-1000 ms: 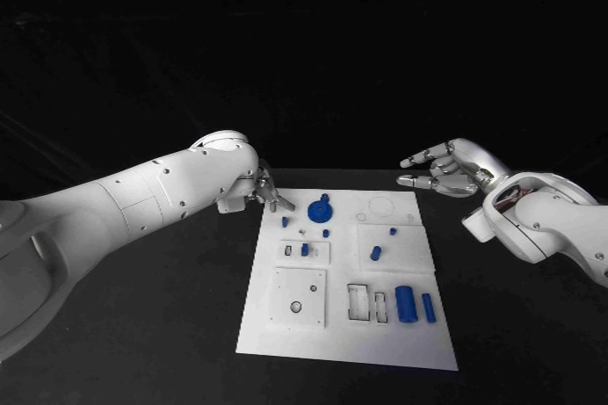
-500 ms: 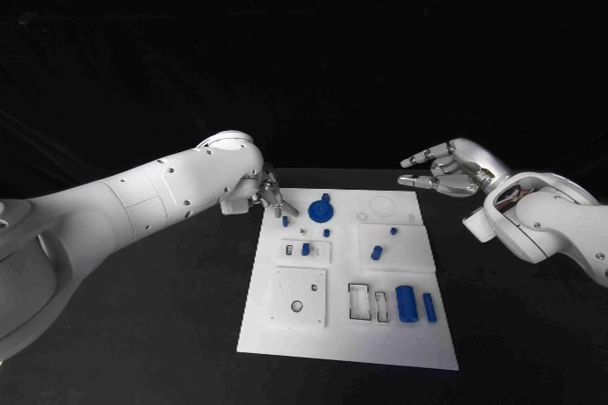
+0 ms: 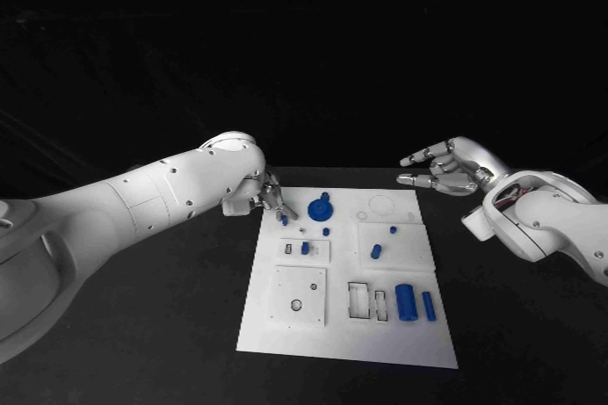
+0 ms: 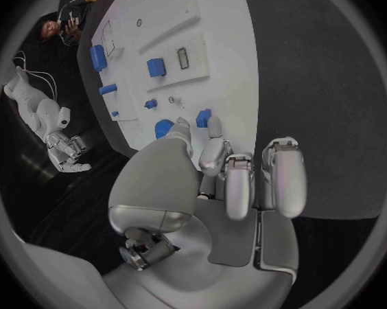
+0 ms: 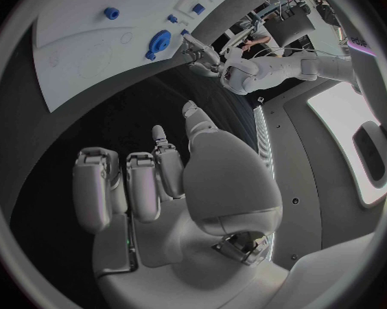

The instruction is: Assemble the parts on the task board

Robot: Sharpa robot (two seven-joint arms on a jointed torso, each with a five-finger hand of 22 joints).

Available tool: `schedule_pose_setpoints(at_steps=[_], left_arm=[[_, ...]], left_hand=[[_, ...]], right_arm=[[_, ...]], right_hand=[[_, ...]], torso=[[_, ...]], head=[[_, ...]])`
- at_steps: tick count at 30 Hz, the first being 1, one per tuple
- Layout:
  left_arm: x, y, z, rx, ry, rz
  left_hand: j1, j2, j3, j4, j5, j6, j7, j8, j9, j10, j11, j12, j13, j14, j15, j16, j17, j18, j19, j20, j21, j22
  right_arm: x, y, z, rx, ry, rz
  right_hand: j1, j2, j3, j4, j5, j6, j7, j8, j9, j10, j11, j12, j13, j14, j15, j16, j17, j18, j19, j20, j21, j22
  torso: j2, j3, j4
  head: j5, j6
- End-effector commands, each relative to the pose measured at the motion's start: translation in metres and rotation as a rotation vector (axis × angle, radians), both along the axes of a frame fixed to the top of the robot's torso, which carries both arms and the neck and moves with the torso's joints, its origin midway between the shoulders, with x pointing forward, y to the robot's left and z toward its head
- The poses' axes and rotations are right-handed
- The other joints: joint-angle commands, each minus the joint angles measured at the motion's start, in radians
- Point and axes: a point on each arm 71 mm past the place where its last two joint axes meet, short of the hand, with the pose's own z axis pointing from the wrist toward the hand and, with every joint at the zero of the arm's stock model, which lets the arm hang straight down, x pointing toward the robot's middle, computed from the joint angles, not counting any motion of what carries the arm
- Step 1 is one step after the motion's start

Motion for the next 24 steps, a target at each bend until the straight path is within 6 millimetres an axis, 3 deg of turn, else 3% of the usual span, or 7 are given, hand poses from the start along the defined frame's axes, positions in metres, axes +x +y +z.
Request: schedule_pose_setpoints(at_steps=[1, 11, 18, 21, 24], left_arm=[[-0.0012, -0.0019, -0.0012, 0.001, 0.020, -0.010], [-0.0009, -0.0023, -0.0013, -0.003, 0.012, -0.004], [0.0004, -0.0031, 0.0002, -0.034, -0.014, 0.015], [0.0010, -0.0028, 0.0009, -0.057, -0.025, 0.027], [0.0010, -0.0025, 0.0018, -0.086, -0.036, 0.037]], left_hand=[[0.011, 0.002, 0.008, 0.000, 0.005, 0.008, 0.000, -0.004, -0.001, 0.009, 0.001, 0.004, 0.002, 0.104, -0.007, 0.003, 0.263, -0.001, 0.040, -0.008, 0.005, 0.048], [0.093, 0.031, 0.069, -0.019, 0.008, 0.009, -0.006, -0.009, -0.001, 0.009, -0.004, 0.003, 0.002, 0.104, -0.012, 0.003, 0.263, 0.000, 0.039, -0.011, 0.003, 0.048], [0.229, 0.064, 0.243, -0.082, 0.019, -0.007, -0.013, -0.015, 0.005, 0.003, -0.012, -0.007, -0.001, 0.104, -0.021, 0.003, 0.263, 0.000, 0.038, -0.020, 0.000, 0.047], [0.238, 0.039, 0.350, -0.097, 0.027, -0.016, -0.006, -0.008, 0.019, 0.002, -0.009, -0.014, -0.006, 0.104, -0.015, 0.003, 0.263, 0.000, 0.037, -0.019, -0.002, 0.045], [0.192, -0.023, 0.503, -0.104, 0.027, -0.022, -0.001, 0.012, 0.045, 0.004, -0.007, -0.021, -0.015, 0.104, -0.010, 0.003, 0.263, 0.001, 0.037, -0.015, -0.004, 0.045]], right_arm=[[-0.0003, 0.0015, -0.0005, -0.003, 0.003, 0.012], [-0.0002, 0.0018, -0.0007, -0.003, 0.004, 0.013], [-0.0001, 0.0020, -0.0009, -0.004, 0.007, 0.015], [0.0000, 0.0020, -0.0009, -0.003, 0.005, 0.015], [0.0002, 0.0018, -0.0009, -0.003, 0.005, 0.014]], right_hand=[[-0.006, 0.007, -0.006, 0.002, 0.006, 0.003, -0.003, 0.000, 0.001, -0.006, 0.001, -0.001, 0.103, 0.068, 0.003, -0.005, 0.104, 0.017, -0.007, 0.002, -0.006, 0.009], [-0.006, 0.007, -0.006, 0.002, 0.006, 0.003, -0.003, 0.000, 0.001, -0.006, 0.001, -0.001, 0.103, 0.068, 0.003, -0.005, 0.104, 0.017, -0.007, 0.002, -0.006, 0.009], [-0.005, 0.008, -0.007, 0.002, 0.008, 0.003, -0.003, 0.000, 0.001, -0.006, 0.001, -0.001, 0.103, 0.068, 0.003, -0.006, 0.103, 0.017, -0.007, 0.002, -0.007, 0.007], [-0.005, 0.008, -0.007, 0.002, 0.008, 0.003, -0.003, 0.000, 0.001, -0.006, 0.001, -0.001, 0.103, 0.068, 0.003, -0.006, 0.103, 0.017, -0.007, 0.002, -0.007, 0.007], [-0.005, 0.008, -0.007, 0.002, 0.008, 0.003, -0.003, 0.000, 0.001, -0.006, 0.001, -0.001, 0.103, 0.068, 0.003, -0.006, 0.103, 0.017, -0.007, 0.002, -0.007, 0.007]], torso=[[0.000, 0.0007, 0.0006], [0.000, -0.0001, 0.0007], [0.000, -0.0006, 0.0008], [-0.001, -0.0002, 0.0004], [-0.001, 0.0000, 0.0007]], head=[[0.000, -0.002], [-0.001, -0.004], [-0.002, -0.005], [-0.002, -0.006], [-0.002, -0.006]])
